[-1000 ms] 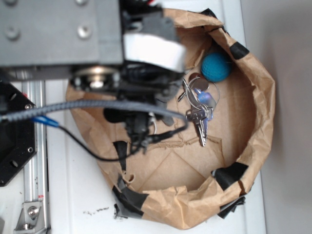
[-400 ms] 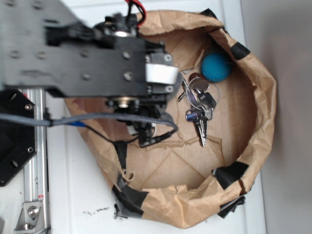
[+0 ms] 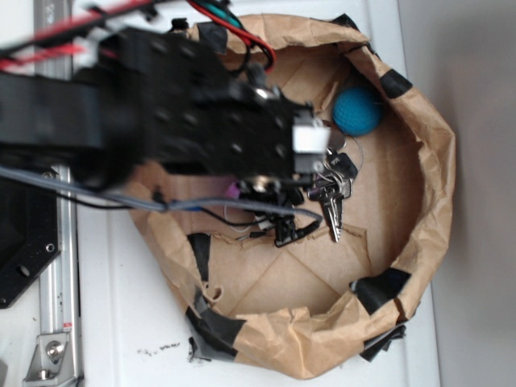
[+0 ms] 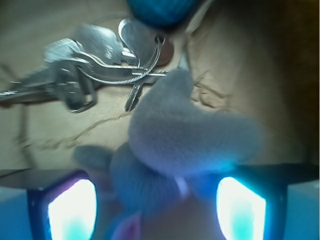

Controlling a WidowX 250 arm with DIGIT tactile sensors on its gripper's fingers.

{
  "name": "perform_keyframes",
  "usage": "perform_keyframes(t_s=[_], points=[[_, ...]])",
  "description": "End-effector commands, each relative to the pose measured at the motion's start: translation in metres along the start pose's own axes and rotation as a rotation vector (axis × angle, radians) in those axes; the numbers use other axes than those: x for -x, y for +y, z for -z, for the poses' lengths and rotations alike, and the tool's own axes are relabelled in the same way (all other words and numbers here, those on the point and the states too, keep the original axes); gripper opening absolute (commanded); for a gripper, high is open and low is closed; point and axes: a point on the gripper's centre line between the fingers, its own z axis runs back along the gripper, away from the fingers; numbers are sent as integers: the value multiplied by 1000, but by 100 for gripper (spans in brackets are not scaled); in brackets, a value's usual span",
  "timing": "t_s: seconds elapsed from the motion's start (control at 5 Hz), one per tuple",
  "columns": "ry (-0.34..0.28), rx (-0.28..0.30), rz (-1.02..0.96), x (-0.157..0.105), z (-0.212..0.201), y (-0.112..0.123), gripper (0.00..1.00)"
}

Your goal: Grab the gray animal.

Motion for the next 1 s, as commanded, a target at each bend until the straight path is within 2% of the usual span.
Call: perform_keyframes(t_s=[0.0,0.2,0.4,0.6,0.8], points=[[29,-37,9,-21,27,-6,100],[26,-48,39,-18,21,-5,0],[14,2,77,-19,-9,-3,0],[-50,60,102,-18,-54,-1,0],[-75,65,191,-16,-101,-5,0]])
